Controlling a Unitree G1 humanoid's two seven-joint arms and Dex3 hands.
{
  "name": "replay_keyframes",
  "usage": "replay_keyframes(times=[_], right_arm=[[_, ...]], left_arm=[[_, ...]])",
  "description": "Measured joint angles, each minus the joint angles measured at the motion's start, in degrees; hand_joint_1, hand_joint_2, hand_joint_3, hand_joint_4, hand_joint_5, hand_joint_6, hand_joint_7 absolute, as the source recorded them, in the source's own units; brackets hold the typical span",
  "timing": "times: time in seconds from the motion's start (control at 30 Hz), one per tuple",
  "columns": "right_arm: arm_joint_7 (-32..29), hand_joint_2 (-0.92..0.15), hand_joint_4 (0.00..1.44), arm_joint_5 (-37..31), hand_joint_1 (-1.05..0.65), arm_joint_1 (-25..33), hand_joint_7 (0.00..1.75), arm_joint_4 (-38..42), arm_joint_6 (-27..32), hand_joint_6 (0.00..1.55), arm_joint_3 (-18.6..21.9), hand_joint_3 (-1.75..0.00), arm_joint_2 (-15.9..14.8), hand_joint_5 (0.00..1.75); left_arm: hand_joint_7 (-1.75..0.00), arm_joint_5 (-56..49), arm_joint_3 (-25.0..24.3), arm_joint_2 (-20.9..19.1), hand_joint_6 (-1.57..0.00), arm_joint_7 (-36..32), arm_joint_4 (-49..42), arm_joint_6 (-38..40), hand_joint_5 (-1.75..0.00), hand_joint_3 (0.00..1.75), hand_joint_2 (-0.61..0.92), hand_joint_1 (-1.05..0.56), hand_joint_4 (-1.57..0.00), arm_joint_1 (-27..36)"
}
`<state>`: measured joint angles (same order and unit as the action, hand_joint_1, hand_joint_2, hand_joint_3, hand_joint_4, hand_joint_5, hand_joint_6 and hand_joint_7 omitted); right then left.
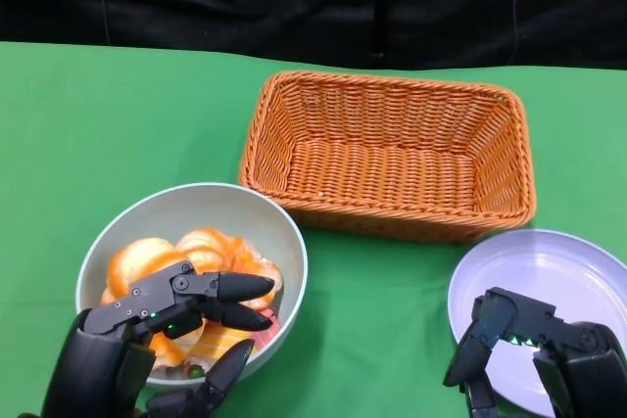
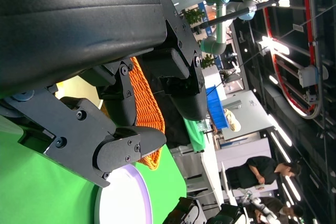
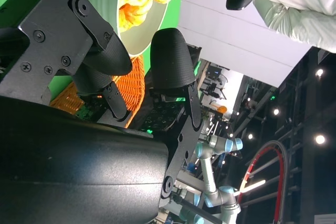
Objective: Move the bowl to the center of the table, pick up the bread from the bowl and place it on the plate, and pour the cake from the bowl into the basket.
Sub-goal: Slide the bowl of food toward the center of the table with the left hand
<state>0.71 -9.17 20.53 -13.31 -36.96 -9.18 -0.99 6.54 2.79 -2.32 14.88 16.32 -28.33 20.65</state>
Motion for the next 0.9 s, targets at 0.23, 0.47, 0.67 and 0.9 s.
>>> replay_keyframes(times=[0.23, 0.47, 0.67, 0.9], right_arm=[[-0.02, -0.24, 0.92, -0.11, 0.08, 0.69, 1.40, -0.22, -0.01, 0.86, 0.07, -1.65, -0.06, 1.67], [-0.01, -0.24, 0.92, -0.24, 0.08, 1.13, 1.40, -1.34, 0.01, 0.86, 0.05, -1.66, -0.10, 1.67], [0.00, -0.24, 0.92, -0.16, 0.08, 1.21, 1.39, -1.34, 0.01, 0.86, 0.05, -1.65, -0.11, 1.67], [0.01, -0.25, 0.92, -0.13, 0.08, 1.35, 1.39, -1.34, 0.01, 0.87, 0.01, -1.64, -0.11, 1.67]], left_arm=[[-0.02, 0.09, -9.92, -10.51, -0.36, 1.70, 0.20, 1.32, -0.29, 0.29, 0.91, -0.59, -0.26, -4.52], [0.00, -1.70, -14.90, -14.32, -0.26, 1.60, -2.47, 1.19, -0.22, 0.45, 0.92, -0.70, -0.18, -6.71], [0.00, -4.03, -17.73, -14.96, -0.21, 0.39, -5.63, 0.57, -0.19, 0.51, 0.92, -0.77, -0.14, -8.13], [0.00, -5.23, -19.00, -14.99, -0.14, -1.44, -8.99, 3.51, -0.16, 0.50, 0.92, -0.82, -0.08, -9.52]])
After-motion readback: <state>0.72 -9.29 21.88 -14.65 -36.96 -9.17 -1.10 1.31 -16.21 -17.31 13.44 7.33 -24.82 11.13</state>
